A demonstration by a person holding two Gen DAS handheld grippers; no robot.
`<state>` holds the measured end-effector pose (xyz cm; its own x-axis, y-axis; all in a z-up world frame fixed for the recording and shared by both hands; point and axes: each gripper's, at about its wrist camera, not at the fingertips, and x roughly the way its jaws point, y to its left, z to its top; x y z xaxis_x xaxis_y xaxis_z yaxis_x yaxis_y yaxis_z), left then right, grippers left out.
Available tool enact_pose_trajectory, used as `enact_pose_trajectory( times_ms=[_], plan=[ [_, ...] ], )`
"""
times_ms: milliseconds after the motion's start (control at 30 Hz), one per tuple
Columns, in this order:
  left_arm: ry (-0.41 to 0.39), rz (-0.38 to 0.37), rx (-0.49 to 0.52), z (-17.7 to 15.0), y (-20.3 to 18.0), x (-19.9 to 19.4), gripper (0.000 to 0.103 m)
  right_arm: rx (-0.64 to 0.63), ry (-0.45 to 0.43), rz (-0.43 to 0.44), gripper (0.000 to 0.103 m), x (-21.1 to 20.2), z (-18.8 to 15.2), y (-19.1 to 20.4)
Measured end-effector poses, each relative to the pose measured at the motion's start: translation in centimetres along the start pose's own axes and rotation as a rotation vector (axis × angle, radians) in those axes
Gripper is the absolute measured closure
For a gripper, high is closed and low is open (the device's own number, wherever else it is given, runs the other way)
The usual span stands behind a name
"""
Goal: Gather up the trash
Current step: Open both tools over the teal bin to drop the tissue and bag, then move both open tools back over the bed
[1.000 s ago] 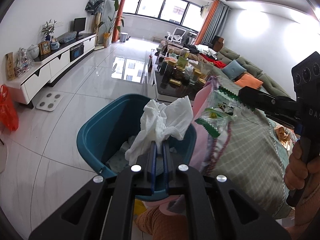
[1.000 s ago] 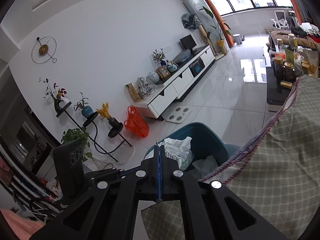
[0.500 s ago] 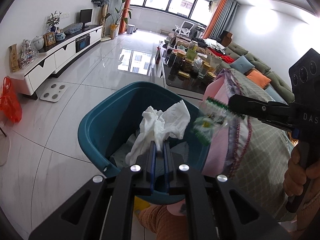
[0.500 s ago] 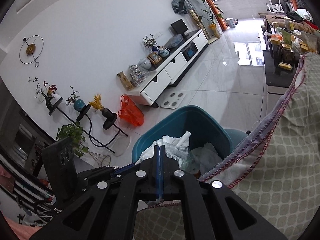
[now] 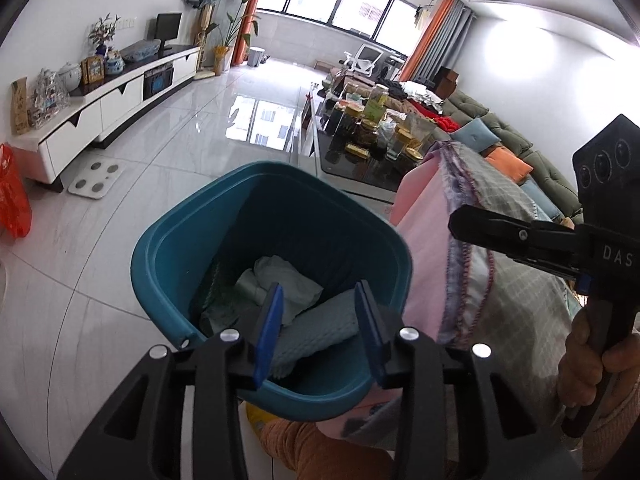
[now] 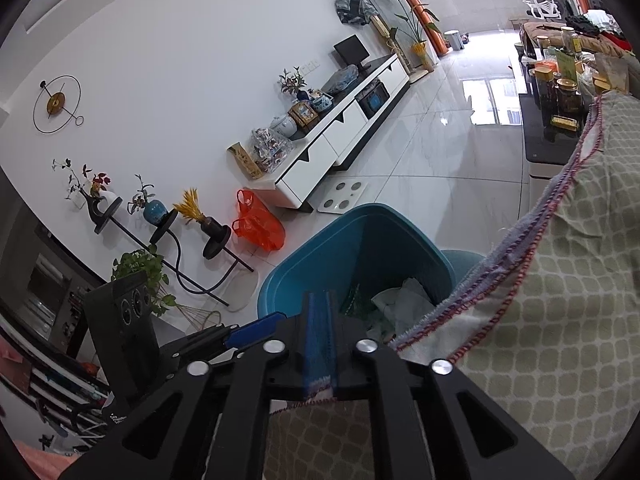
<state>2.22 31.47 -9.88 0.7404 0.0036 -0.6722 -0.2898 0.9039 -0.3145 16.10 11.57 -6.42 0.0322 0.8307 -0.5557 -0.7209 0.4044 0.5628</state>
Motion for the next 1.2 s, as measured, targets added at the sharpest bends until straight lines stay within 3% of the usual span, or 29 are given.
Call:
enact_pose_trajectory(
  times_ms=[200, 267, 567, 867, 1200],
  plan=[
    [-0.064, -0.042, 0.068, 0.3, -2.5, -2.0, 0.053, -0.04, -0.041, -0.012, 0.079, -2.7, -0.5, 0.5],
    [-0.078, -0.068, 0.093, 0.4, -3.7, -2.4, 0.045, -0.056, -0.059, -0.02, 0.076, -4.0, -0.9, 0.6],
    [-0.1, -0.204, 0.244, -0.3, -10.7, -3.1, 0.04, -0.08, -0.167, -0.102, 0.064, -11.5, -3.1, -0.5],
    [-0.045, -0.358, 0.364, -2.0, -18.3, -1.6, 0.039, -0.017, -0.298, -0.253, 0.059, -20.0, -6.1, -3.9],
    [0.092, -0.566, 0.537, -6.0, -29.1, 1.0, 0.039, 0.147, -0.455, -0.469, 0.058, -30.2, -10.9, -9.4]
  ],
)
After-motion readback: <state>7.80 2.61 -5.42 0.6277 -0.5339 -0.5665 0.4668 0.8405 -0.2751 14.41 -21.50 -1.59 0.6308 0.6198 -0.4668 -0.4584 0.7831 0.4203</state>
